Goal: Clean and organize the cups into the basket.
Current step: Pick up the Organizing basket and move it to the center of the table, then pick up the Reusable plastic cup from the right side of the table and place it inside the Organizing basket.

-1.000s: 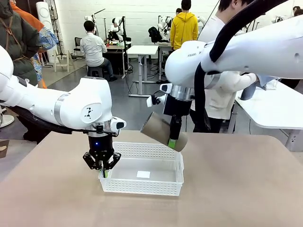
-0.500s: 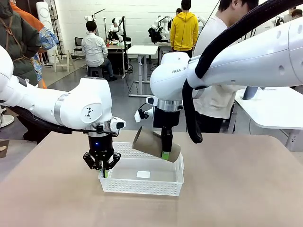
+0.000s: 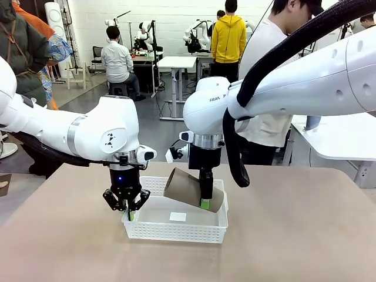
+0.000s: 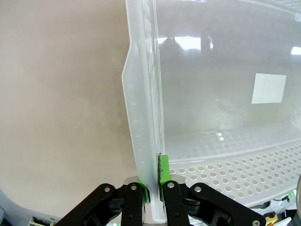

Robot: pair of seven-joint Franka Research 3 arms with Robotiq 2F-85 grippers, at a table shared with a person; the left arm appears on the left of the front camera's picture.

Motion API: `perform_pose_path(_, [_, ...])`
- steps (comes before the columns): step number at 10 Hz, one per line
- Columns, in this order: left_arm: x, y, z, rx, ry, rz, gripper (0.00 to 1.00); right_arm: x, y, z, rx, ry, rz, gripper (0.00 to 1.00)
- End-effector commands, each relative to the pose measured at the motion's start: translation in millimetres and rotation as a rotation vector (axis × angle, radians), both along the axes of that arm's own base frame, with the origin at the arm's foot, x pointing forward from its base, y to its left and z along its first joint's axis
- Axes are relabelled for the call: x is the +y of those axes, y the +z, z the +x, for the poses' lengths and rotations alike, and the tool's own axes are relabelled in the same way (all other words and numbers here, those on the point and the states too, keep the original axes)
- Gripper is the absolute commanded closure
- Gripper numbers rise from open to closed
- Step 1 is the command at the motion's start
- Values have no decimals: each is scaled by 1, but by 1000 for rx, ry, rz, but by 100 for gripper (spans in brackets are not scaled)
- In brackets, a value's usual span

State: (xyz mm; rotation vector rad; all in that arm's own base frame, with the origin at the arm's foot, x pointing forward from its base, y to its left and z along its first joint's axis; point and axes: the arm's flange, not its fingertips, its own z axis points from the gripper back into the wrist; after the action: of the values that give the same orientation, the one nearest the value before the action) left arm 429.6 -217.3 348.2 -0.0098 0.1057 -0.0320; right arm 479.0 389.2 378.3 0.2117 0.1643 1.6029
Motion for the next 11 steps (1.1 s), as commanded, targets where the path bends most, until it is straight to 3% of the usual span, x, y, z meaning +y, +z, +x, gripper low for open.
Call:
perform_pose_path(1, [-1,1,0,-4,-2,0,100,-1,-7,-4,8,-2,-26,20])
perform_pose_path(9, [-1,1,0,-4,-2,0,100,-9,-30,5,86,-11,4,20])
perform_pose_path(10, [-1,1,0,-4,-2,0,100,-9,-30,5,92,-12,6,16])
perform_pose_path(11, [-1,1,0,-4,-2,0,100,-8,-32,6,95,-11,9,1])
